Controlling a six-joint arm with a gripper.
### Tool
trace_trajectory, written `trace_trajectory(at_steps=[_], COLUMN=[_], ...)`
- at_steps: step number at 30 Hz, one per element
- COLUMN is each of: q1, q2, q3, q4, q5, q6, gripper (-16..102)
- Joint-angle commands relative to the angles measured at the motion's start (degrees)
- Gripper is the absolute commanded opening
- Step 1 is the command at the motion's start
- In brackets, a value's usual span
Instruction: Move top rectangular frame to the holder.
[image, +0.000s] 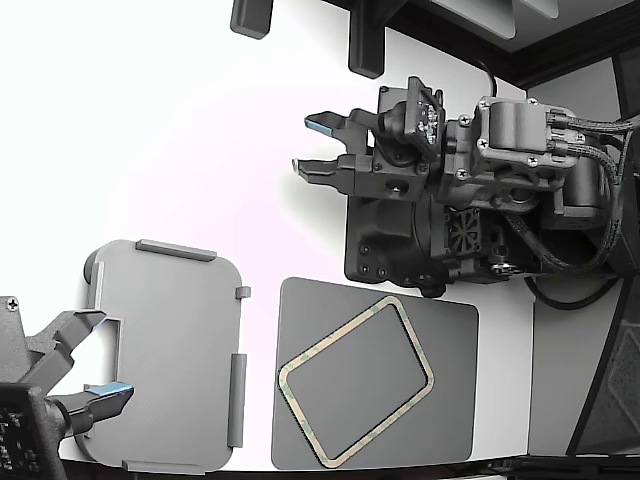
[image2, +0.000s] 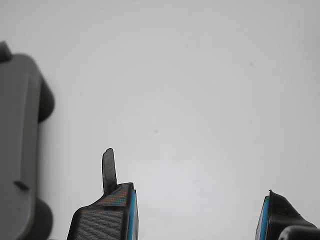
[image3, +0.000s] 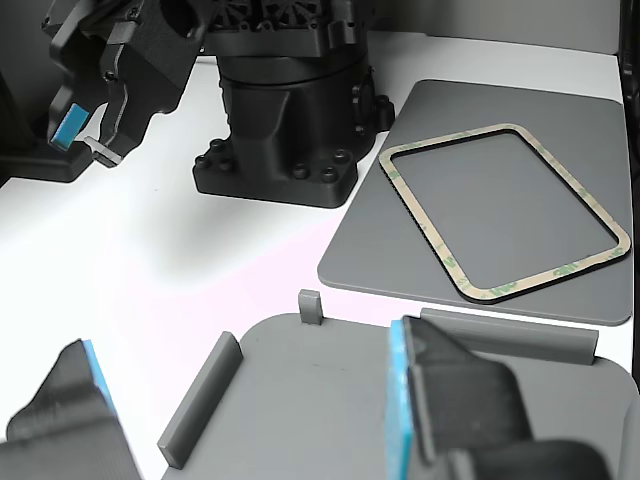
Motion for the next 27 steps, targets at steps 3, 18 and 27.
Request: trace_trajectory(at_steps=[3,18,27], q1=[-0.6,-0.5,5.9], q2=[1.2,-2.0,-19.8], q3=[-1.7,-5.4,-23.6], q4=[-0.1,-0.2,3.3], q5=[2.3,1.8,2.1], q6=[1.6,1.3,-4.0], gripper=[100,100,100])
